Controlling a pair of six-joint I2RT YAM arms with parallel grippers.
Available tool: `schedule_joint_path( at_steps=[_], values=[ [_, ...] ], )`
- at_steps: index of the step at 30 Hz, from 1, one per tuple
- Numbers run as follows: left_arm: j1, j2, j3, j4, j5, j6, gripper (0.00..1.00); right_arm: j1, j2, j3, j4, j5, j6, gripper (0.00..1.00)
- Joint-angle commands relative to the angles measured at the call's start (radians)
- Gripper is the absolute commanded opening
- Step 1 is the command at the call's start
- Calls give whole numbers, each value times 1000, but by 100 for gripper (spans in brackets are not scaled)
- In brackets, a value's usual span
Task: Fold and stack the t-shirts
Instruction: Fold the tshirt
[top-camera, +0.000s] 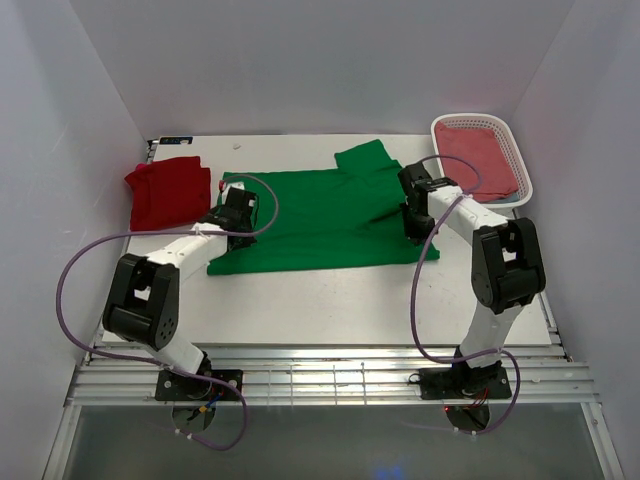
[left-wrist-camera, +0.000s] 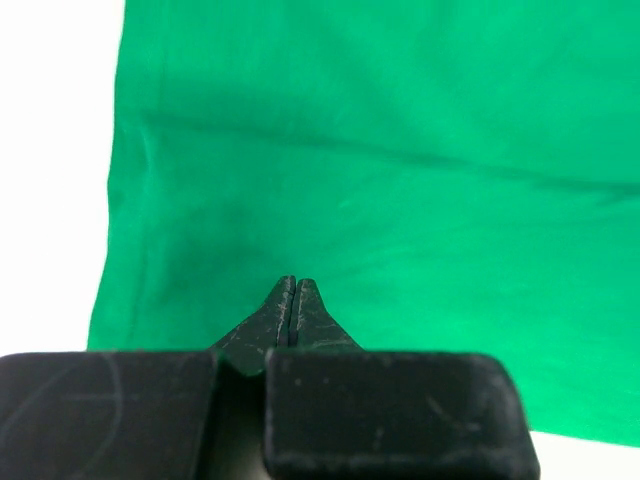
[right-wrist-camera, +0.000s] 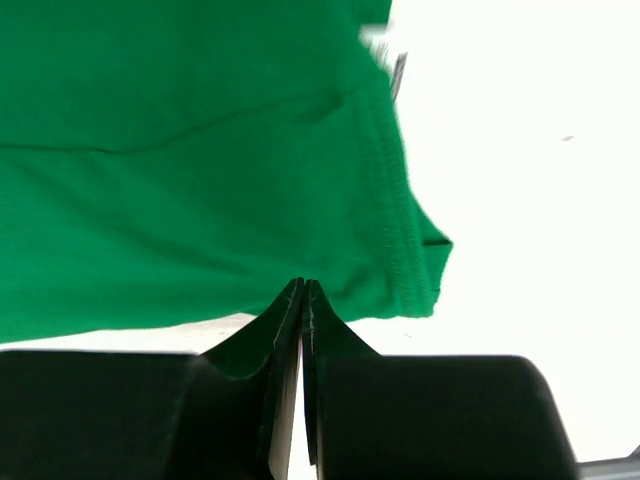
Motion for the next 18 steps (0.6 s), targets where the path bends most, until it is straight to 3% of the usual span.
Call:
schedule_joint_path(
  at_steps=[1,9,18],
  values=[
    [-3,-87,110,-8,21,23,0,-2,-92,106,-20,-16,-19,8],
    [-3,51,127,-8,82,22,0,-2,6,155,-3,-108,-20,8],
    [-5,133,34,-11,122,-64,0,-1,31,51,37,-162,9,8]
  ],
)
